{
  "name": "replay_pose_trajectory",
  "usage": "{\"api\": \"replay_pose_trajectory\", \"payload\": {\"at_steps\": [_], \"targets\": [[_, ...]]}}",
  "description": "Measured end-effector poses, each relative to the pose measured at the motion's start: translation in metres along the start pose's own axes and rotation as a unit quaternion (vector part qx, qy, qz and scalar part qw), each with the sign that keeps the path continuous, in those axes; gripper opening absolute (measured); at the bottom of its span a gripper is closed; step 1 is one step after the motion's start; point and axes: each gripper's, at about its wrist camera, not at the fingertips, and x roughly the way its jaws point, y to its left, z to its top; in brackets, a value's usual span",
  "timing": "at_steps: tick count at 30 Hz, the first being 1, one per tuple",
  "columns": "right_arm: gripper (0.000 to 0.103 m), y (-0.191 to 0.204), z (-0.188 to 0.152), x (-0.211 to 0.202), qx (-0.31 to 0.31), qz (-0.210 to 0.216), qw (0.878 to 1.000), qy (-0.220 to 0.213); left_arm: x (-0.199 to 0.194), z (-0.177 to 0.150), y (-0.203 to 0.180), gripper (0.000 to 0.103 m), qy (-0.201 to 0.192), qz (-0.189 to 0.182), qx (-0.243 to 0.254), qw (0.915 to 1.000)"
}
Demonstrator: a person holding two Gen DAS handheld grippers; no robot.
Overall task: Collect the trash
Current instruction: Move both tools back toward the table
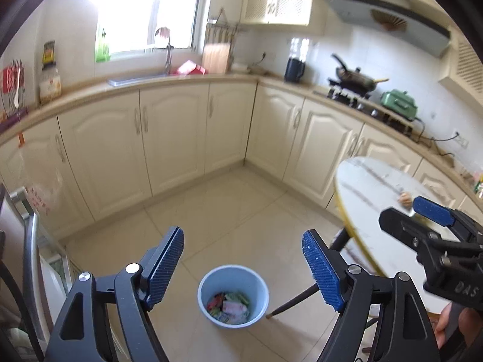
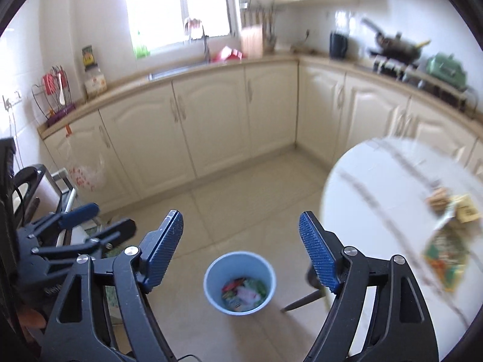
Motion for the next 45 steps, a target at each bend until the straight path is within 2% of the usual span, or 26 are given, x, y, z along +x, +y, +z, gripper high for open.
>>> {"api": "replay_pose_trajectory", "payload": {"at_steps": [2, 7, 8, 16, 18, 23, 32, 40, 45], "targets": [[0.102, -0.003, 0.000, -0.037, -0.003, -0.005, 1.000, -0.022, -0.032, -0.004, -0.017, 0.086, -0.024, -0.002, 0.006, 0.9997], [0.103, -0.006, -0.003, -0.118, -0.013, -0.039, 0.997, -0.066, -0.109, -0.033, -0.051, 0.099, -0.075, -0.009, 0.022, 0.9969], [0.103, -0.005, -0.004, -0.132, -0.015, -0.044, 0.996, -0.072, -0.129, -0.050, -0.062, 0.101, -0.085, -0.007, 0.026, 0.9960], [0.103, -0.017, -0.018, -0.239, -0.013, -0.066, 0.989, -0.128, -0.220, -0.109, -0.121, 0.102, -0.154, -0.017, 0.052, 0.9866], [0.103, -0.018, -0.022, -0.263, -0.009, -0.086, 0.986, -0.145, -0.242, -0.123, -0.130, 0.102, -0.169, -0.023, 0.062, 0.9833], [0.103, -0.026, -0.026, -0.310, 0.001, -0.104, 0.978, -0.179, -0.279, -0.151, -0.144, 0.102, -0.203, -0.029, 0.074, 0.9760], [0.103, -0.033, -0.035, -0.363, 0.012, -0.120, 0.967, -0.226, -0.321, -0.200, -0.164, 0.102, -0.264, -0.009, 0.088, 0.9604], [0.103, -0.036, -0.038, -0.379, 0.015, -0.132, 0.962, -0.239, -0.315, -0.227, -0.181, 0.102, -0.266, -0.014, 0.094, 0.9592], [0.103, -0.042, -0.039, -0.379, 0.021, -0.137, 0.962, -0.235, -0.309, -0.225, -0.184, 0.102, -0.260, -0.017, 0.094, 0.9607]]}}
